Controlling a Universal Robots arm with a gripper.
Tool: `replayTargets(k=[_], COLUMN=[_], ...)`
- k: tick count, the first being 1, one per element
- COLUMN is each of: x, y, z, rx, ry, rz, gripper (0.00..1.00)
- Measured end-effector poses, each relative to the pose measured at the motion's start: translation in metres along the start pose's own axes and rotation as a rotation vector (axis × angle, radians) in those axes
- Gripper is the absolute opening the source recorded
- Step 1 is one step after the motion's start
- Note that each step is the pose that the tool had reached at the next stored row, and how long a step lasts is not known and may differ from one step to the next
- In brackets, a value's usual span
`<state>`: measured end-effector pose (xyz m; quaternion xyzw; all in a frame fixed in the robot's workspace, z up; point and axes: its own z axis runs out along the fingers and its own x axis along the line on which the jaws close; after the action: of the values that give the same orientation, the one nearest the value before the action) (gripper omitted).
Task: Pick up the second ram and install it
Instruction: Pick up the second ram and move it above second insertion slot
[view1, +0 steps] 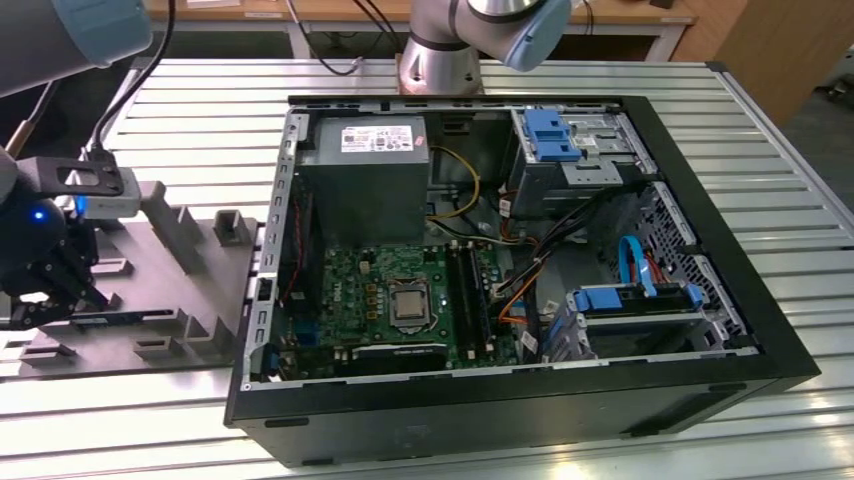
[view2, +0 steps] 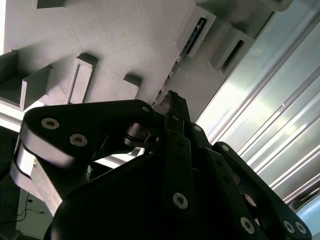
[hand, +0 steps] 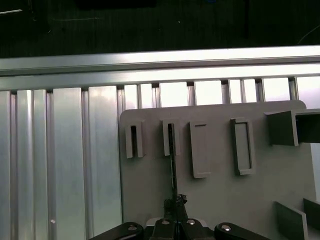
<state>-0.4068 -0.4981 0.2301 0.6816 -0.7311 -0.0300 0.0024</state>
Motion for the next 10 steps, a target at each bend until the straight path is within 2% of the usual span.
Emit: replayTargets(k=[10], x=[-0.0005], y=[0.0048], z=[0.0083], rx=[0.0095], ry=[-0.0005], rz=[-0.001], gripper=[0.1])
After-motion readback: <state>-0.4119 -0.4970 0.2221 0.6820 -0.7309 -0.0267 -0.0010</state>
